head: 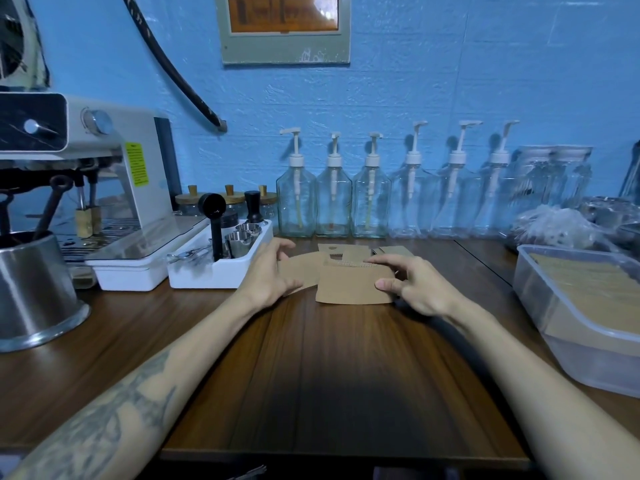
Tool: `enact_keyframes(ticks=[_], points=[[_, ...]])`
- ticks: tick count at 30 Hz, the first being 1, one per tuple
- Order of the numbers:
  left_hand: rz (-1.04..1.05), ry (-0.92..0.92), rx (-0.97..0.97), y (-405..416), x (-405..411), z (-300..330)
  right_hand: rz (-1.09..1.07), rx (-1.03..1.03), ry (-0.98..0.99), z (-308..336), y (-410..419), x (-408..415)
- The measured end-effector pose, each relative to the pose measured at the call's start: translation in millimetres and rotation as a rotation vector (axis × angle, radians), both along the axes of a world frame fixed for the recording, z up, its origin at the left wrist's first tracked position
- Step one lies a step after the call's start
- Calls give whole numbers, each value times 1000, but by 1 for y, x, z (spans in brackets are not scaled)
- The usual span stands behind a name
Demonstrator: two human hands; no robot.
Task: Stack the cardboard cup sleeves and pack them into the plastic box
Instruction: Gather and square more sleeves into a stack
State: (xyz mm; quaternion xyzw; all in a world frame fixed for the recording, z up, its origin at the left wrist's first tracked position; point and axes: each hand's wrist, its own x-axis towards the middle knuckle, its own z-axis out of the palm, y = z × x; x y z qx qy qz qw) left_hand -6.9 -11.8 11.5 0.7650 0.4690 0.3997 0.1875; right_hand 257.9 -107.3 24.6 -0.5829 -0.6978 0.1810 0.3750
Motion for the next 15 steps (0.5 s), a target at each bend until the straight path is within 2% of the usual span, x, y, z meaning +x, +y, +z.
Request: enact_keyframes(ticks=[4, 7, 9, 12, 15], points=[[25, -294, -72, -7, -3, 9, -3, -2, 32, 0, 0, -1], [41, -554, 7, -14, -9, 23, -8, -9, 30, 1, -1, -3], [4, -663, 86, -22, -12, 33, -11, -7, 16, 2, -2, -5], [-135, -627, 133, -34, -9, 41, -7, 6, 12, 2, -2, -8], [-248, -389, 176, -41, 3, 33, 6, 9, 17, 1, -1, -10]])
